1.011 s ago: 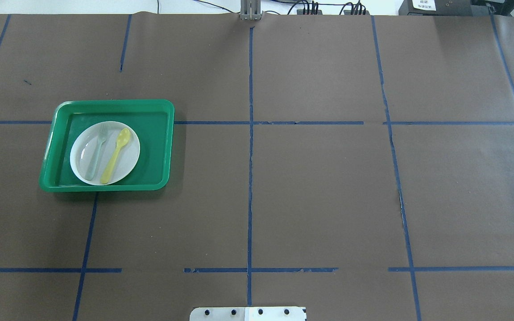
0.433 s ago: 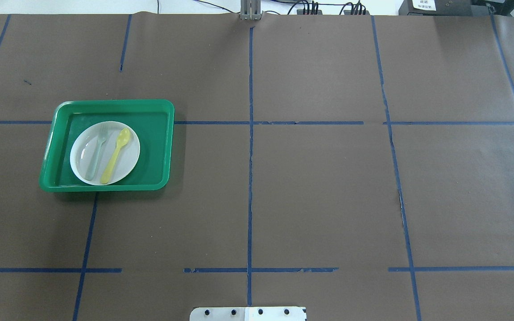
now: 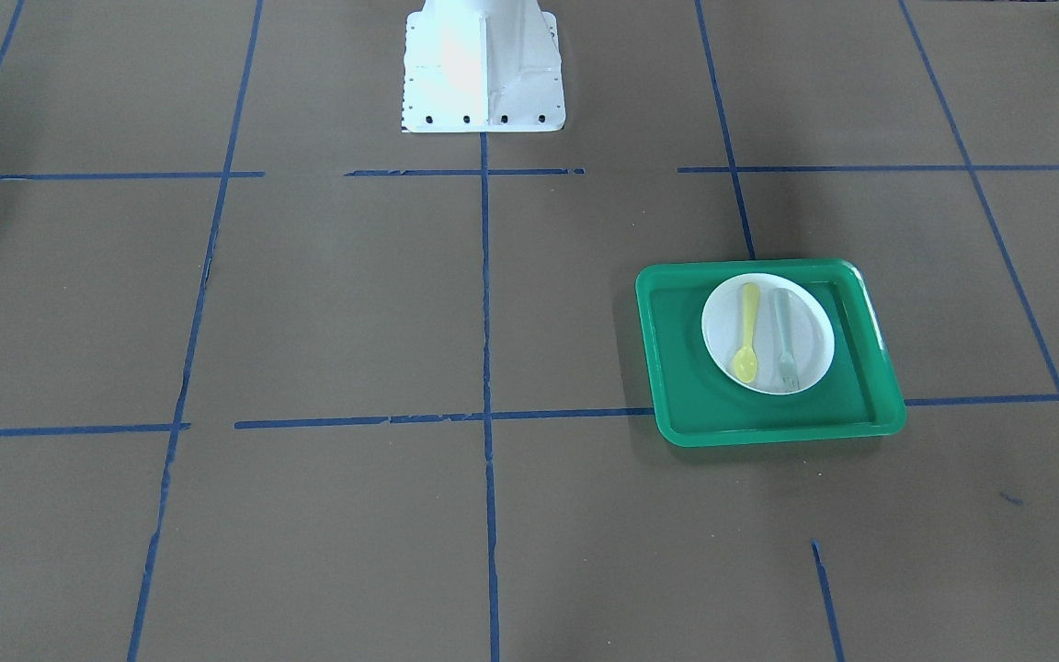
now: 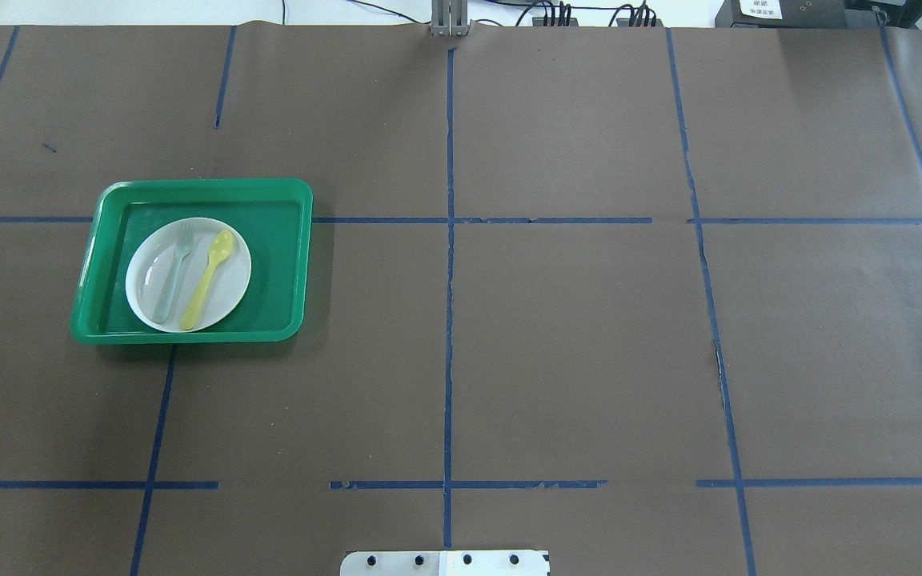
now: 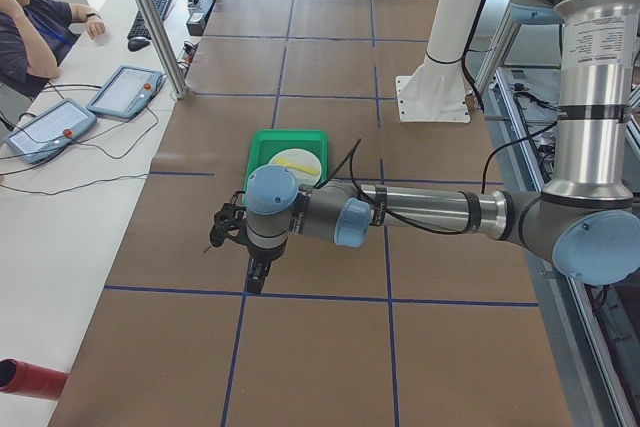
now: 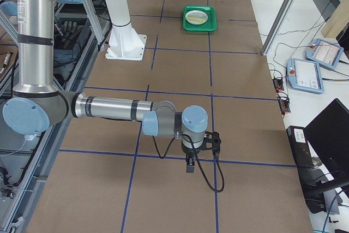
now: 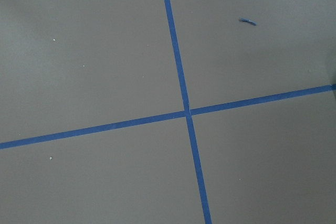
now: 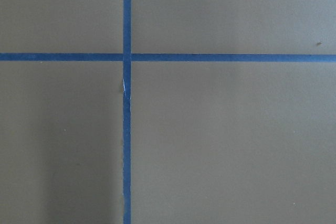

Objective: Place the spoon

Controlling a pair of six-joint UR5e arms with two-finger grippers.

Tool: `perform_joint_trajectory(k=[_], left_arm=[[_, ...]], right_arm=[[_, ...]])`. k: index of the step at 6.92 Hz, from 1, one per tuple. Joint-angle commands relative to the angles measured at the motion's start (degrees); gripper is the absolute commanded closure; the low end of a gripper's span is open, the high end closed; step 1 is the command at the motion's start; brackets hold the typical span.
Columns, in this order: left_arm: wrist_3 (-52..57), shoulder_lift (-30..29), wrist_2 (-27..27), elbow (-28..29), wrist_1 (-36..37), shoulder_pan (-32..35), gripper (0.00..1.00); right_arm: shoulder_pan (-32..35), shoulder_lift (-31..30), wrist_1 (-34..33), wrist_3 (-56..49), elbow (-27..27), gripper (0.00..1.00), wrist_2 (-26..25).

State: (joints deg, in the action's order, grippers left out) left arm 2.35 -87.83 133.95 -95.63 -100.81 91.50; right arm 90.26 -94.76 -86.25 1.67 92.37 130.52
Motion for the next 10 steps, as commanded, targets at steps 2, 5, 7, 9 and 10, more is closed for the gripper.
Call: perform_joint_trajectory(k=[2, 5, 7, 9, 10], left_arm=[[-0.15, -0.15, 0.44, 0.01, -5.70, -0.27, 0.00], [-5.47, -0.59, -0.44, -2.18, -10.90, -6.99, 0.00], [-18.72, -2.61, -5.79, -5.69, -10.99, -18.68, 0.00], [-34.18, -8.21, -11.64, -6.75, -10.99, -27.37, 0.00], [-40.17, -11.81, -15.35, -6.58, -10.90, -31.86, 0.00]], right_arm=[[0.00, -0.07, -0.06, 0.00, 0.00, 0.00, 0.00], [0.00, 0.02, 0.03, 0.00, 0.00, 0.00, 0.00], [0.00, -0.07, 0.03, 0.00, 0.00, 0.00, 0.00], [0.00, 0.02, -0.06, 0.00, 0.00, 0.00, 0.00], [0.00, 0.02, -0.06, 0.00, 0.00, 0.00, 0.00]])
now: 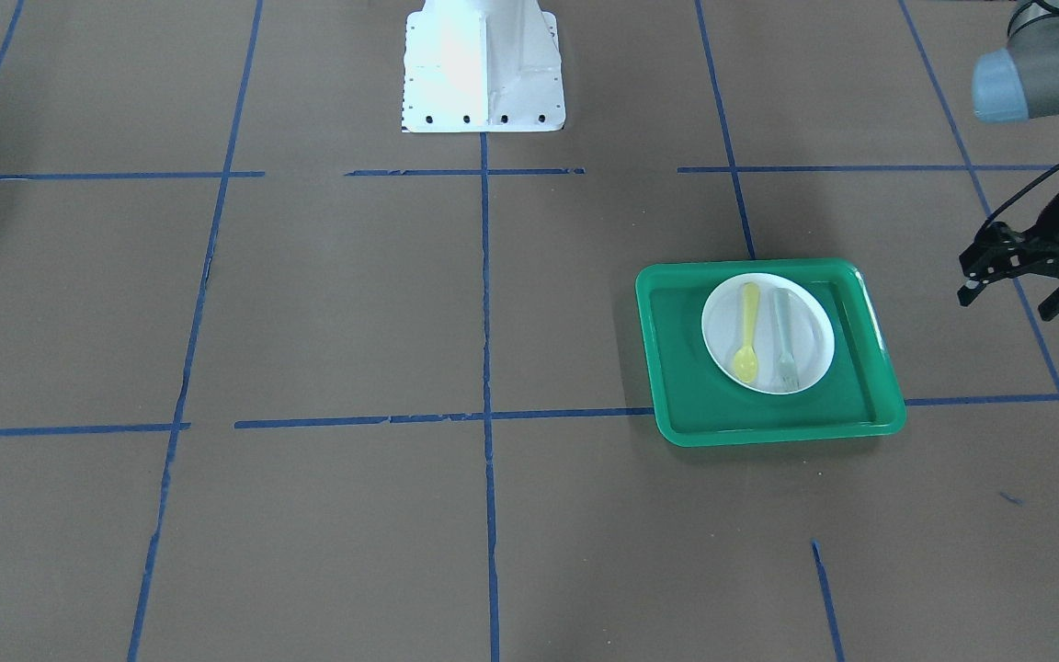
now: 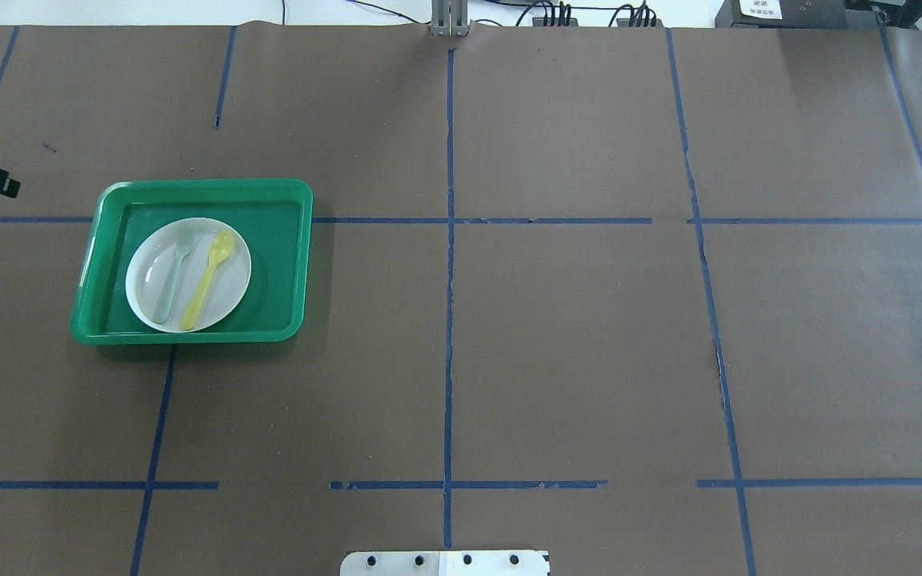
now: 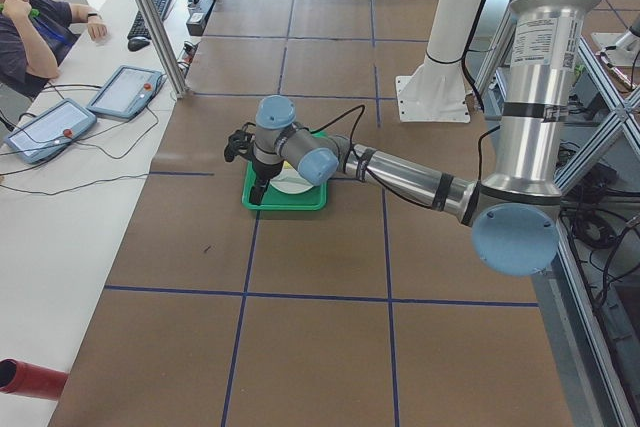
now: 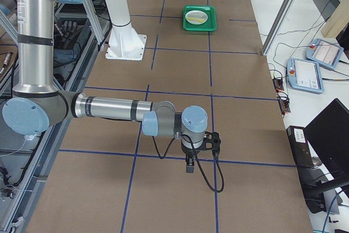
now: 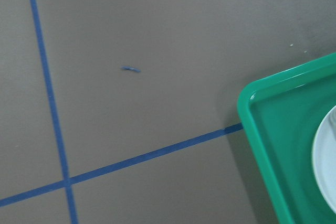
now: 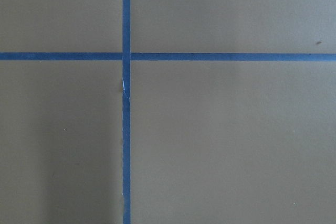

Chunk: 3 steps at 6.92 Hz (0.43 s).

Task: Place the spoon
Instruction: 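Move the left gripper over the yellow spoon on the white plate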

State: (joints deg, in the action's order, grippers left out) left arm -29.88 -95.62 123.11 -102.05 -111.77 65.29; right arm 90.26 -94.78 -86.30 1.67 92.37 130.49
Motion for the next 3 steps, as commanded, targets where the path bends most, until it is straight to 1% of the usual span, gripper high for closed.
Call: perform_joint_trajectory(k=[1, 2, 3], left_arm=[[-11.92, -6.14, -6.28, 0.09, 0.06, -10.57, 0.00], [-15.00, -8.68, -9.52, 1.22, 0.06, -15.32, 0.00], [-15.12, -9.14, -10.69, 1.84, 0.06, -18.41, 0.00]], right_arm=[[0.00, 0.03, 0.08, 0.00, 0.00, 0.00, 0.02], [0.00, 0.03, -0.01, 0.00, 0.00, 0.00, 0.02], [0.00, 0.03, 0.08, 0.00, 0.00, 0.00, 0.02]])
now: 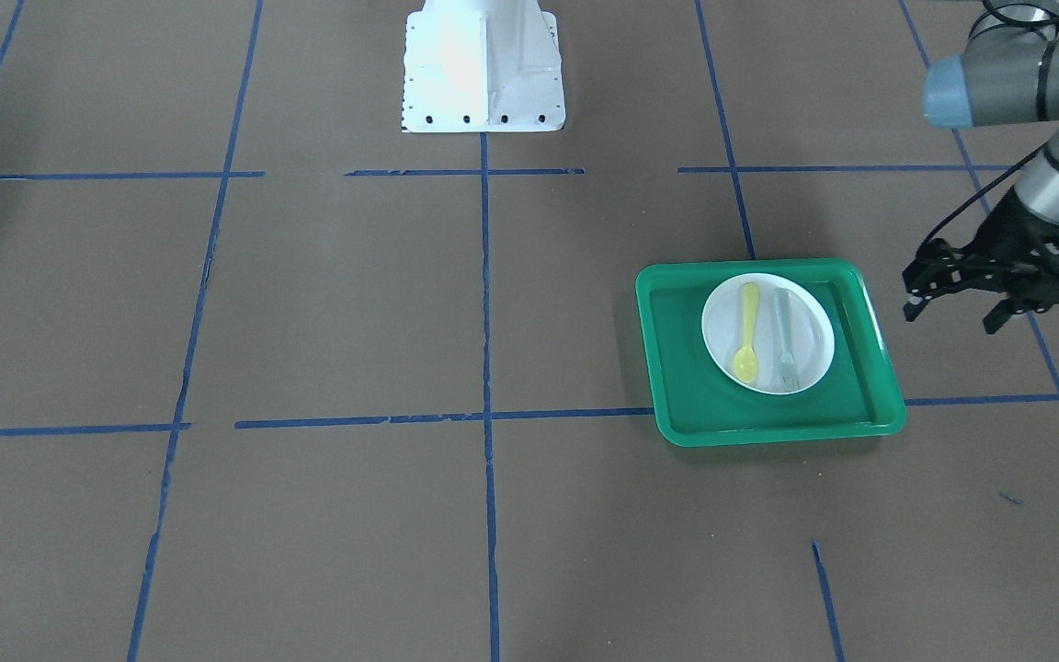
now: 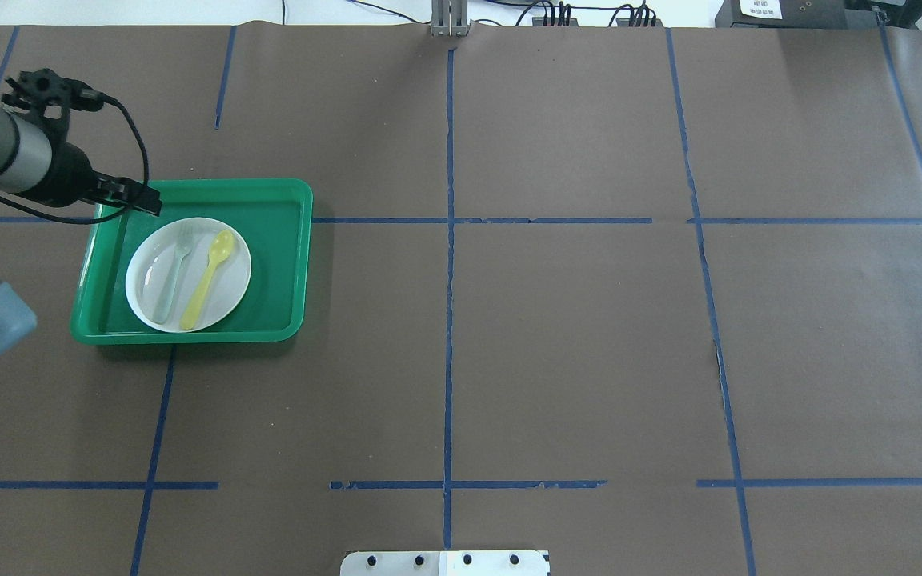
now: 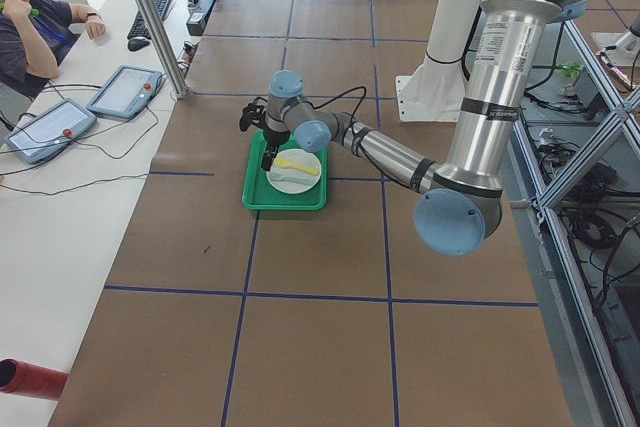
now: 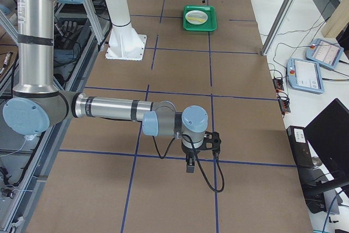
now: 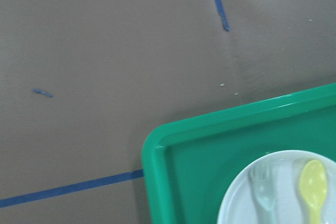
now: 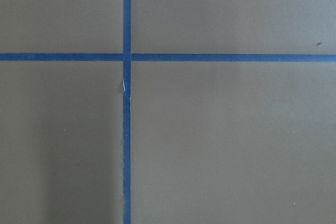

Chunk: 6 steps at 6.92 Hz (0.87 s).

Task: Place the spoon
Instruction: 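Move the left gripper over the yellow spoon on the white plate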

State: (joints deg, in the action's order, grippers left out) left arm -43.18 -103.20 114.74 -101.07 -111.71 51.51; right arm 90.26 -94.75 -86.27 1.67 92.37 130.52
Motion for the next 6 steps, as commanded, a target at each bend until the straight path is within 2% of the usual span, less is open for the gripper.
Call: perform_joint_trajectory(k=[1, 2, 3, 4, 5, 6], left_arm=[[-1.91, -1.57, -2.15, 1.74, -0.08, -5.62, 0.01], [-2.17, -1.57, -2.15, 3.41, -0.26, -7.71, 0.04], [-2.26, -1.57, -2.15, 3.51, -0.26, -7.74, 0.12], [-2.35, -1.57, -1.97, 3.68, -0.26, -7.91, 0.30], [-2.44, -1.83, -1.88, 3.69, -0.26, -8.09, 0.45], [-2.44, -2.18, -1.88, 4.03, -0.26, -8.96, 0.48]], right_arm=[[0.00, -0.08, 0.05, 0.00, 0.00, 0.00, 0.00], [0.00, 0.00, 0.05, 0.00, 0.00, 0.00, 0.00], [0.00, 0.00, 0.05, 0.00, 0.00, 0.00, 0.00], [0.00, -0.08, 0.05, 0.00, 0.00, 0.00, 0.00], [0.00, 0.00, 0.05, 0.00, 0.00, 0.00, 0.00], [0.00, -0.08, -0.04, 0.00, 0.00, 0.00, 0.00]])
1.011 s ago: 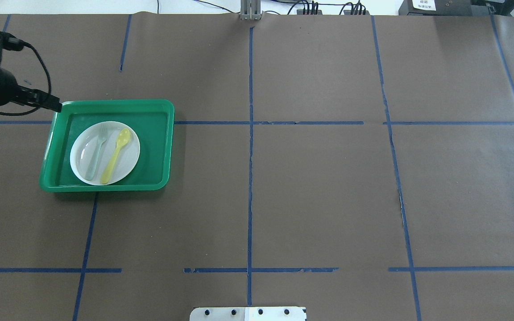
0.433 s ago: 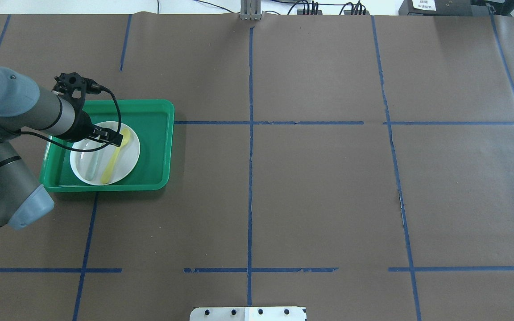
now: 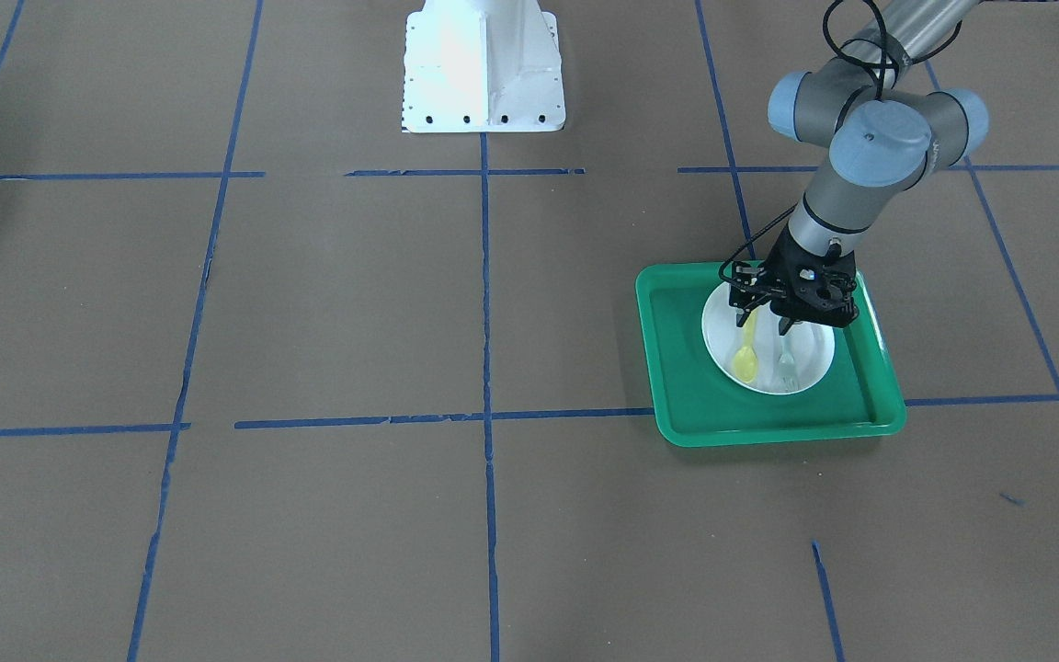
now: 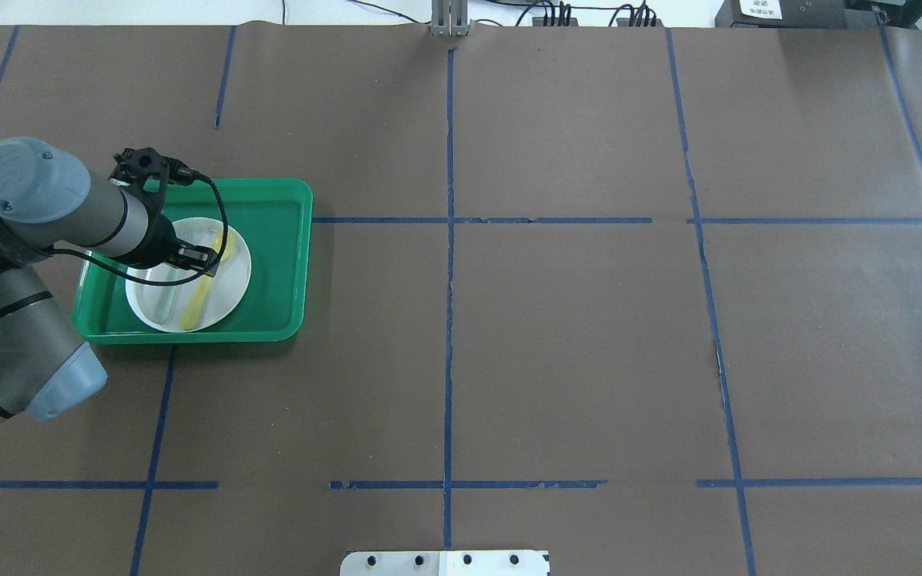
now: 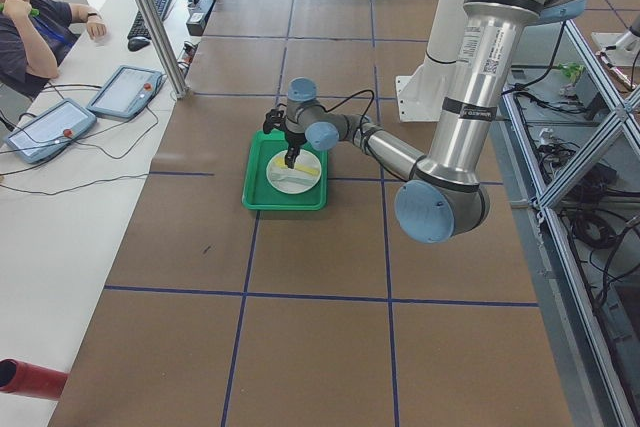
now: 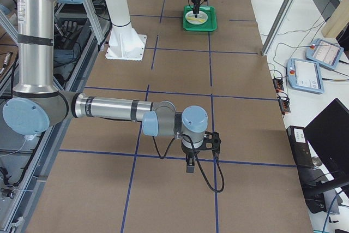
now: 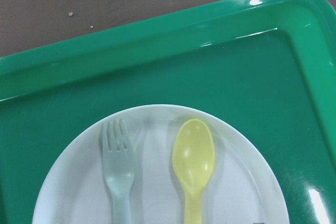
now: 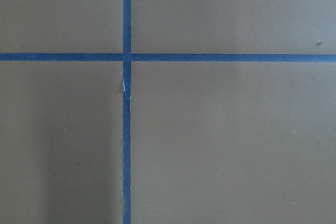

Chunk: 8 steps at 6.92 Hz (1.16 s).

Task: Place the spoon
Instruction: 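Move the left gripper over the yellow spoon on the white plate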

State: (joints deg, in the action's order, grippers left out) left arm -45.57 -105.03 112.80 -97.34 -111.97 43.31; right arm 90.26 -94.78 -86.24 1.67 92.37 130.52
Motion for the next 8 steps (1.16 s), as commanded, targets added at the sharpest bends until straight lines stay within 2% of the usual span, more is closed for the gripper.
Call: perform_joint_trajectory(k=[1, 7, 8], left_arm=[[-0.05, -0.61, 0.22, 0.75, 0.00, -0.95, 0.49], [-1.19, -0.61, 0.22, 2.60, 0.00, -1.83, 0.49], [-1.19, -0.61, 0.22, 2.77, 0.00, -1.83, 0.54]], right_arm=[[0.00, -0.05, 0.02, 0.00, 0.00, 0.00, 0.00], [0.00, 0.04, -0.07, 0.00, 0.00, 0.00, 0.00], [0.00, 0.04, 0.02, 0.00, 0.00, 0.00, 0.00]])
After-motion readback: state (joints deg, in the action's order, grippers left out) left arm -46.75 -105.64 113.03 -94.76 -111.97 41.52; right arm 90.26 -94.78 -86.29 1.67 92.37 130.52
